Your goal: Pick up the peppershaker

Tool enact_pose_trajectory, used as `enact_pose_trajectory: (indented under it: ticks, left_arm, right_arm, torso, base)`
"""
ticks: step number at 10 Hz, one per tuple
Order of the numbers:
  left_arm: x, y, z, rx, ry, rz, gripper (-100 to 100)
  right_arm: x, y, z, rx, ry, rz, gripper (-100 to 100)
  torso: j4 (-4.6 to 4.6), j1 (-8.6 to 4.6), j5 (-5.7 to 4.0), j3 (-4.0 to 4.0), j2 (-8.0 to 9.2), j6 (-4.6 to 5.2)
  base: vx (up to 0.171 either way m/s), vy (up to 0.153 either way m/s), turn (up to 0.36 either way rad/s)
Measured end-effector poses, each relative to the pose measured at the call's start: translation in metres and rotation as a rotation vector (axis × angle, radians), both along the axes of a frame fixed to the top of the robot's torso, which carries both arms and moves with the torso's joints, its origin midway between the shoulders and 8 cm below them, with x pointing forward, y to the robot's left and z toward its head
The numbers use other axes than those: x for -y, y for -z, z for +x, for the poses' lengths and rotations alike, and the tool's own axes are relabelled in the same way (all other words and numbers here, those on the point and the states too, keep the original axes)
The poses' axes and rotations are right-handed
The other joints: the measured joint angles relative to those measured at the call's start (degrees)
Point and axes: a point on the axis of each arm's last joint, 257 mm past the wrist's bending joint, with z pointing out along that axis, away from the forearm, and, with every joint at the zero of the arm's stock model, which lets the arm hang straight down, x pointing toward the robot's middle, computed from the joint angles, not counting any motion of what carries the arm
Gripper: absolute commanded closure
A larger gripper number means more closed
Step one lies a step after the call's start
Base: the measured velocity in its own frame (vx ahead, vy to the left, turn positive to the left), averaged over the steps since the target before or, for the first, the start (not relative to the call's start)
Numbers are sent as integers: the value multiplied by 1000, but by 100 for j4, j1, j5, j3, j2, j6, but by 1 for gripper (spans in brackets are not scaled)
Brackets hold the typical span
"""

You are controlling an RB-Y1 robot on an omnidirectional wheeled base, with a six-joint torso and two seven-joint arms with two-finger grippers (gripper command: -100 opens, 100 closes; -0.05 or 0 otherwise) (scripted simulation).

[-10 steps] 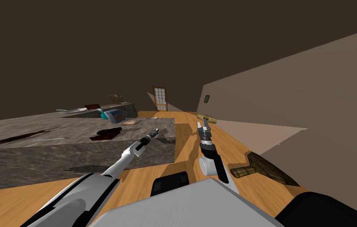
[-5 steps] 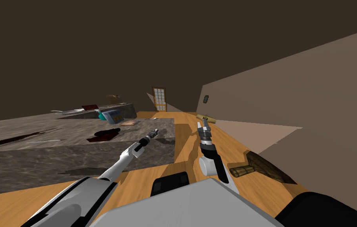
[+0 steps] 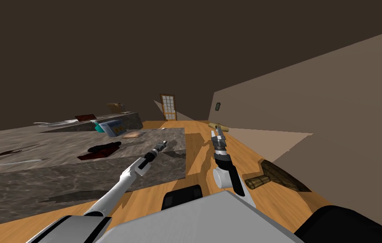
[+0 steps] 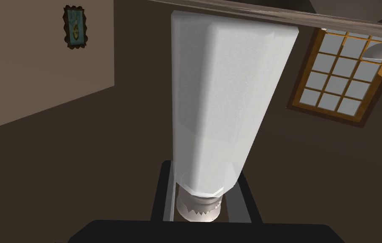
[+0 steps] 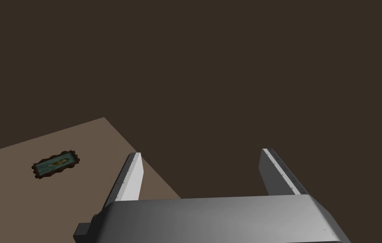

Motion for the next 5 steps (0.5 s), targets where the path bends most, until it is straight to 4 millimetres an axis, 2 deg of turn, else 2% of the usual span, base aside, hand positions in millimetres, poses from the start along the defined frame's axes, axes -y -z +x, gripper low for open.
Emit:
enact_pose_trajectory:
  ticks: [5]
  left_arm:
    - [-18,13,-28,-13,-28,-9,100]
  right_arm:
    - [0,0,0,0,0,0,0]
  torso:
    - [-63,28,31,-38,-12,-15]
  base:
    - [30,-4,-39]
